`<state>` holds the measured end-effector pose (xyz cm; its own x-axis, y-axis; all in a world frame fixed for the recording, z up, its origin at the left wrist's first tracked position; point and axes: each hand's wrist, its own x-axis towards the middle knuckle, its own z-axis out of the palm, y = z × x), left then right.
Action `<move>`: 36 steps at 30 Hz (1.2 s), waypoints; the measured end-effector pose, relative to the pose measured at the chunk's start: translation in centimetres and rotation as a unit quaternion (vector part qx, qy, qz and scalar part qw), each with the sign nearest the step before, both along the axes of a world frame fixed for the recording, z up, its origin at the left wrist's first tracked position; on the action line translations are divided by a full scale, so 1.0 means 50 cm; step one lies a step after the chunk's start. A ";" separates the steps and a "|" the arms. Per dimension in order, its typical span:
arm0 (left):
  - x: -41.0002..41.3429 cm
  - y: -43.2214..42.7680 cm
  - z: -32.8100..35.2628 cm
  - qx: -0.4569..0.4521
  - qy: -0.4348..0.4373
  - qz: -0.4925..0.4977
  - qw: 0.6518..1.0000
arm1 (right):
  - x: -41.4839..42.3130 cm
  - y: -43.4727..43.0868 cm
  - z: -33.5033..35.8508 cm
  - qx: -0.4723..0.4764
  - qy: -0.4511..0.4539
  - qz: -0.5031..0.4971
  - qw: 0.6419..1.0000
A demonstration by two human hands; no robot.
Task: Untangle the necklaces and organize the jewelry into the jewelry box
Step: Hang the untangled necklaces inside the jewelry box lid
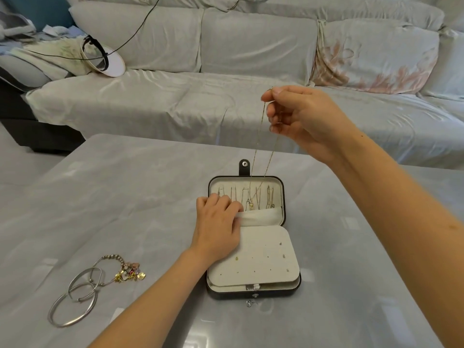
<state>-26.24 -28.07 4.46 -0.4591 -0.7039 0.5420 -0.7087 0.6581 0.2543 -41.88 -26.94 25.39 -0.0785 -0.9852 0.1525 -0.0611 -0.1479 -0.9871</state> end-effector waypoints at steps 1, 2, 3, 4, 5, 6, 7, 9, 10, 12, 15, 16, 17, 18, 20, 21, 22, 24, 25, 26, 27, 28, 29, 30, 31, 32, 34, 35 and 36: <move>0.001 0.002 0.002 -0.005 0.010 -0.007 1.000 | -0.002 0.000 -0.002 -0.001 0.001 0.003 1.000; 0.002 0.005 0.005 -0.009 0.018 -0.012 1.000 | -0.003 0.001 -0.005 0.000 0.003 0.005 1.000; 0.002 0.009 0.007 -0.010 0.022 -0.016 1.000 | -0.004 0.002 -0.009 0.003 0.007 0.007 1.000; 0.002 0.012 0.009 -0.009 0.026 -0.019 0.999 | -0.004 0.003 -0.013 0.008 0.013 0.008 1.000; 0.003 0.014 0.011 -0.009 0.031 -0.020 0.999 | -0.005 0.004 -0.019 0.014 0.020 0.008 1.000; 0.003 0.015 0.012 -0.010 0.035 -0.020 0.999 | -0.005 0.004 -0.024 0.021 0.025 0.008 0.999; 0.004 0.016 0.012 -0.011 0.039 -0.019 0.999 | -0.004 0.005 -0.029 0.026 0.032 0.010 0.999; 0.005 0.016 0.012 -0.013 0.046 -0.015 0.999 | -0.002 0.007 -0.040 0.034 0.043 0.019 0.998; 0.005 0.016 0.011 -0.014 0.050 -0.012 0.999 | 0.000 0.008 -0.046 0.038 0.048 0.027 0.998; 0.006 0.017 0.013 -0.013 0.054 -0.007 0.998 | 0.003 0.011 -0.060 0.049 0.063 0.043 0.996; 0.007 0.018 0.015 -0.012 0.058 -0.005 0.998 | 0.005 0.016 -0.085 0.068 0.124 0.058 0.988; 0.007 0.018 0.015 -0.012 0.060 -0.006 0.998 | 0.007 0.019 -0.094 0.076 0.145 0.061 0.985; 0.008 0.019 0.016 -0.011 0.061 -0.006 0.998 | 0.011 0.021 -0.105 0.085 0.163 0.060 0.981; 0.008 0.019 0.016 -0.011 0.061 -0.007 0.998 | 0.016 0.023 -0.117 0.092 0.179 0.055 0.978; 0.008 0.019 0.016 -0.008 0.058 -0.007 0.998 | 0.026 0.022 -0.147 0.103 0.211 0.024 0.972; 0.008 0.019 0.016 -0.007 0.056 -0.006 0.998 | 0.031 0.020 -0.164 0.107 0.229 0.001 0.967; 0.008 0.019 0.016 -0.005 0.054 -0.005 0.999 | 0.034 0.015 -0.183 0.107 0.253 -0.022 0.961; 0.007 0.019 0.015 -0.002 0.053 -0.003 0.999 | 0.038 0.004 -0.218 0.092 0.323 -0.070 0.939; 0.007 0.018 0.015 -0.001 0.053 -0.003 0.999 | 0.041 0.000 -0.232 0.074 0.363 -0.097 0.924; 0.008 0.018 0.015 0.000 0.053 -0.003 0.999 | 0.045 -0.002 -0.243 0.052 0.401 -0.126 0.906; 0.007 0.018 0.015 0.001 0.053 -0.003 0.999 | 0.049 -0.003 -0.254 0.027 0.431 -0.151 0.889; 0.007 0.017 0.015 0.002 0.053 -0.002 0.999 | 0.053 -0.004 -0.264 0.002 0.458 -0.170 0.873; 0.008 0.017 0.015 0.003 0.053 0.000 0.999 | 0.057 -0.006 -0.273 -0.024 0.482 -0.185 0.856; 0.007 0.016 0.015 0.004 0.053 0.001 0.999 | 0.061 -0.007 -0.282 -0.053 0.503 -0.201 0.839; 0.007 0.016 0.014 0.005 0.053 0.001 0.999 | 0.065 -0.009 -0.290 -0.079 0.518 -0.219 0.823; 0.007 0.017 0.014 0.006 0.052 0.002 0.999 | 0.068 -0.013 -0.297 -0.102 0.527 -0.242 0.808; 0.007 0.018 0.015 0.007 0.052 0.003 0.999 | 0.075 -0.017 -0.300 -0.128 0.544 -0.290 0.777; 0.007 0.017 0.015 0.006 0.053 0.004 0.999 | 0.078 -0.018 -0.300 -0.129 0.553 -0.304 0.765; 0.007 0.017 0.014 0.007 0.054 0.005 0.998 | 0.080 -0.017 -0.301 -0.132 0.556 -0.318 0.756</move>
<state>-25.90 -27.20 5.18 -0.3907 -0.7164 0.5781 -0.6830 0.6466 0.3397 -37.86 -27.80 10.35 -0.2030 -0.7256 0.6574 -0.9737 0.0789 -0.2137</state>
